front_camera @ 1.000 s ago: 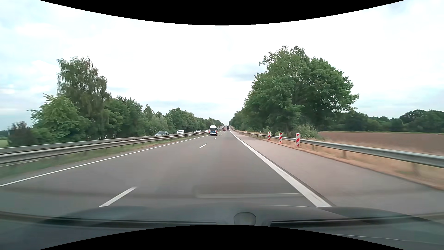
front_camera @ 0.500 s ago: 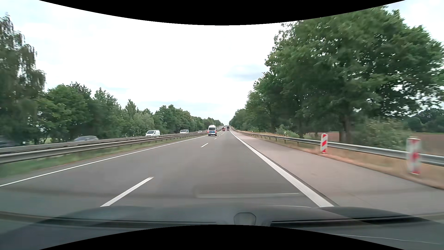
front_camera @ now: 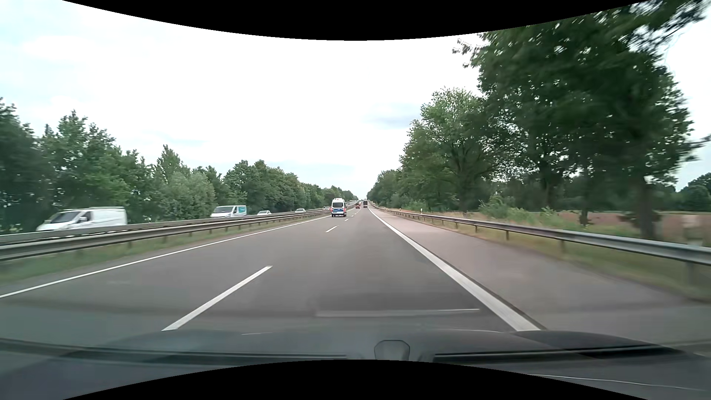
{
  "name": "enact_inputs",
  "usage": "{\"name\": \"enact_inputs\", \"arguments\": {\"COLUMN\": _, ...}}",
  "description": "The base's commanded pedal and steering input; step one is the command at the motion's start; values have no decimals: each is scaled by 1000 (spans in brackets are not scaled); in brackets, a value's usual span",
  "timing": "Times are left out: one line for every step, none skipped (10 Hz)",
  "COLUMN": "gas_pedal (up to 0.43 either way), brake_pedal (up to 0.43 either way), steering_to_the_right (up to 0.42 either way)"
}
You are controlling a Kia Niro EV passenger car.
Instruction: Follow the waypoints while adhering to traffic rules and regulations
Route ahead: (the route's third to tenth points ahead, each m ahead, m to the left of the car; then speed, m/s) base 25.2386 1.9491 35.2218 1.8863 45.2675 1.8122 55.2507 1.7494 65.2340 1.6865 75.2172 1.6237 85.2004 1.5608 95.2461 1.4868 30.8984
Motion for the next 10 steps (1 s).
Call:
{"name": "enact_inputs", "arguments": {"gas_pedal": 0, "brake_pedal": 207, "steering_to_the_right": -2}}
{"name": "enact_inputs", "arguments": {"gas_pedal": 0, "brake_pedal": 201, "steering_to_the_right": -2}}
{"name": "enact_inputs", "arguments": {"gas_pedal": 0, "brake_pedal": 195, "steering_to_the_right": -2}}
{"name": "enact_inputs", "arguments": {"gas_pedal": 0, "brake_pedal": 177, "steering_to_the_right": -2}}
{"name": "enact_inputs", "arguments": {"gas_pedal": 0, "brake_pedal": 159, "steering_to_the_right": -2}}
{"name": "enact_inputs", "arguments": {"gas_pedal": 0, "brake_pedal": 152, "steering_to_the_right": -2}}
{"name": "enact_inputs", "arguments": {"gas_pedal": 0, "brake_pedal": 146, "steering_to_the_right": -2}}
{"name": "enact_inputs", "arguments": {"gas_pedal": 0, "brake_pedal": 146, "steering_to_the_right": -2}}
{"name": "enact_inputs", "arguments": {"gas_pedal": 0, "brake_pedal": 152, "steering_to_the_right": -2}}
{"name": "enact_inputs", "arguments": {"gas_pedal": 0, "brake_pedal": 152, "steering_to_the_right": -2}}
